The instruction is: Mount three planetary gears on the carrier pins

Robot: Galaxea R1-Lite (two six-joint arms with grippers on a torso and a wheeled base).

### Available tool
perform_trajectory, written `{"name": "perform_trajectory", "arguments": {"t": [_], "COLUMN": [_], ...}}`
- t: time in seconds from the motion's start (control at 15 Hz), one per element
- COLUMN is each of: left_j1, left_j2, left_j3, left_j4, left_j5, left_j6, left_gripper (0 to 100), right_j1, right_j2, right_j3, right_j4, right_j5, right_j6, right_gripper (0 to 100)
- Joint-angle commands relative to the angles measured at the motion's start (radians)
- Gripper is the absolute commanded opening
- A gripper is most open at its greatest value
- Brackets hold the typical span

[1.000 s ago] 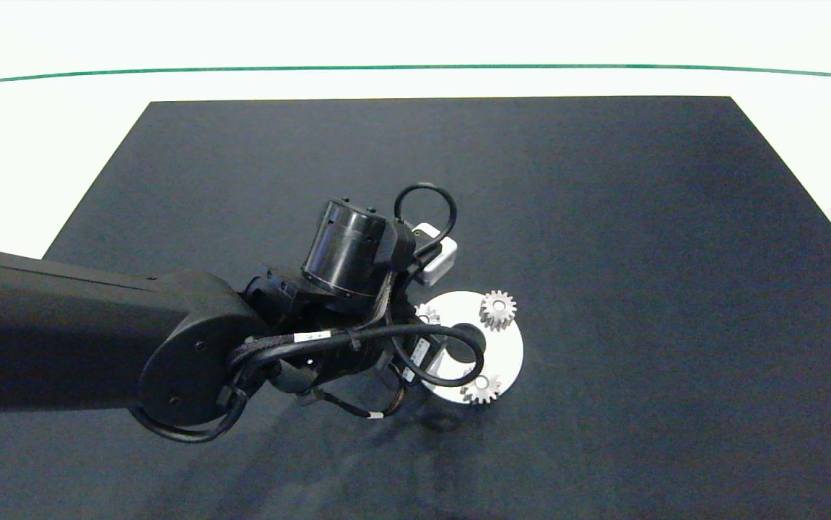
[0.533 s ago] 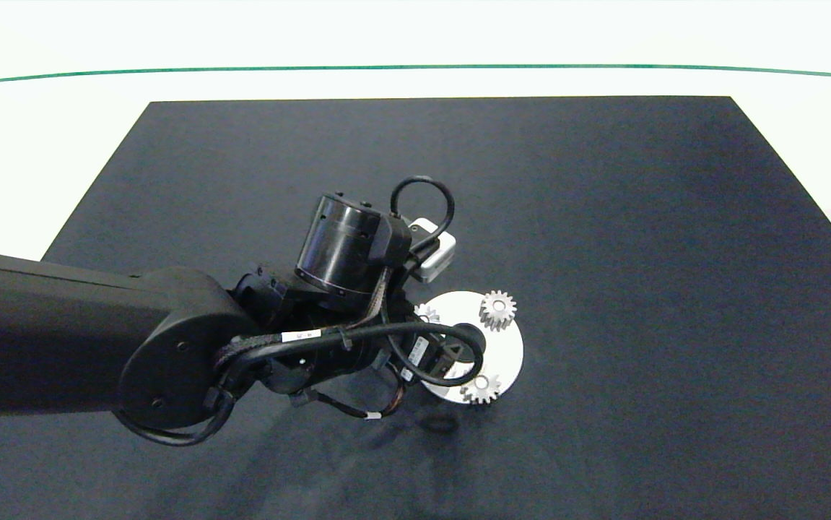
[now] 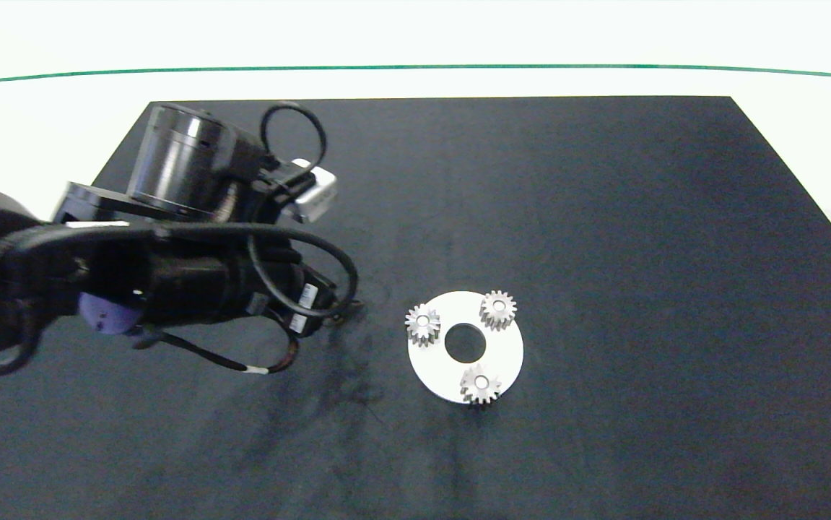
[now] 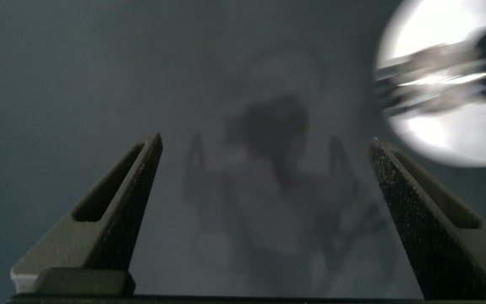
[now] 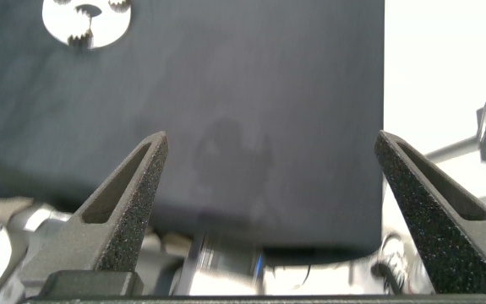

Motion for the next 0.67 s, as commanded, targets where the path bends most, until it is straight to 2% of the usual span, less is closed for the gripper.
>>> {"name": "perform_trajectory", "arguments": {"t": [0.07,0.13,0.2,0.27,0.4,0.67], "left_j1": [0.303,0.343,0.412,0.449,0.518,0.529], "left_j2": [-0.309,-0.344,-0.458,-0.55,-0.723,-1.088], "left_j3": [-0.014,-0.02,-0.017,-0.009,0.037,0.256], "left_j4": [0.186,0.201,0.258,0.328,0.436,0.442], "left_j5": [0.002,0.002,0.002,0.002,0.0,-0.002], "left_j6": [0.004,0.006,0.007,0.006,-0.002,-0.01], "left_gripper": [100,100,100,100,100,100], "right_j1": [-0.04,-0.054,-0.106,-0.142,-0.188,-0.178], "right_j2": [0.266,0.302,0.386,0.42,0.412,0.199], "right_j3": [-0.003,-0.005,-0.006,-0.006,0.014,0.185], "right_j4": [-0.168,-0.197,-0.266,-0.289,-0.286,-0.279], "right_j5": [0.006,0.006,0.006,0.007,0.009,0.009], "right_j6": [0.02,0.033,0.063,0.066,0.069,0.063], "right_gripper": [100,100,100,100,100,100]}}
